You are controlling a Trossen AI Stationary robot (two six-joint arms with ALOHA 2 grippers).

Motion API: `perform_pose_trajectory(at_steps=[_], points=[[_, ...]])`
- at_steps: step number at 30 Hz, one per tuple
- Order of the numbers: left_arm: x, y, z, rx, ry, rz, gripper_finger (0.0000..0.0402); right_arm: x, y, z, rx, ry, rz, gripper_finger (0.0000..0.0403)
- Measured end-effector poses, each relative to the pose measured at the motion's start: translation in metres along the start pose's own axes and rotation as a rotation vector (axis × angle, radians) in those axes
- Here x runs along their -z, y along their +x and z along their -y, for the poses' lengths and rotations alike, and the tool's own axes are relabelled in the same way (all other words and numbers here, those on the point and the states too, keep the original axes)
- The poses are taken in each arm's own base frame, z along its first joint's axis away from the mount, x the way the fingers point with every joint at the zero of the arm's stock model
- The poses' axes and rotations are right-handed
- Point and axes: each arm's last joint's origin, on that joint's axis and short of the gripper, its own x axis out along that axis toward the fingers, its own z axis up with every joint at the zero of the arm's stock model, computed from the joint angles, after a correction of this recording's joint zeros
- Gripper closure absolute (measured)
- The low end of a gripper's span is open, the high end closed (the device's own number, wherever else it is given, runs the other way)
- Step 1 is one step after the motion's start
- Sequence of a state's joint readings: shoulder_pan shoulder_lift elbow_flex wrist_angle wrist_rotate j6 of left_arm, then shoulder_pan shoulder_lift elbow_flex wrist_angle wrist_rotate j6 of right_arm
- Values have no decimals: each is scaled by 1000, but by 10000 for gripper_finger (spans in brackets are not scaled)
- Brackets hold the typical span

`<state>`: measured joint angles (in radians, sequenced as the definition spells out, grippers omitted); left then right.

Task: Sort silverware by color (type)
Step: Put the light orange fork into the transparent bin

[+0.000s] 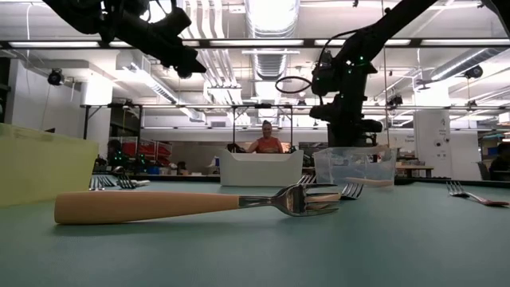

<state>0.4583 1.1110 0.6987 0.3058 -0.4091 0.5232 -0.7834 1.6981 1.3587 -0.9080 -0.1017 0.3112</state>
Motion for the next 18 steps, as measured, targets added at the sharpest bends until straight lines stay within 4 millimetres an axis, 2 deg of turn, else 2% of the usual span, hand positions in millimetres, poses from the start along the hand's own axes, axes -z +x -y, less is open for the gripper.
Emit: perform_pose_trajectory(at_steps=[4, 8, 18], points=[[0, 0, 0, 0, 0, 0, 302, -1, -7, -1, -1, -24, 31, 375], [0, 0, 0, 0, 0, 0, 302, -2, -11, 1, 70, -37, 69, 375], [0, 0, 0, 0, 0, 0, 302, 3, 1, 1, 80, -33, 75, 375]])
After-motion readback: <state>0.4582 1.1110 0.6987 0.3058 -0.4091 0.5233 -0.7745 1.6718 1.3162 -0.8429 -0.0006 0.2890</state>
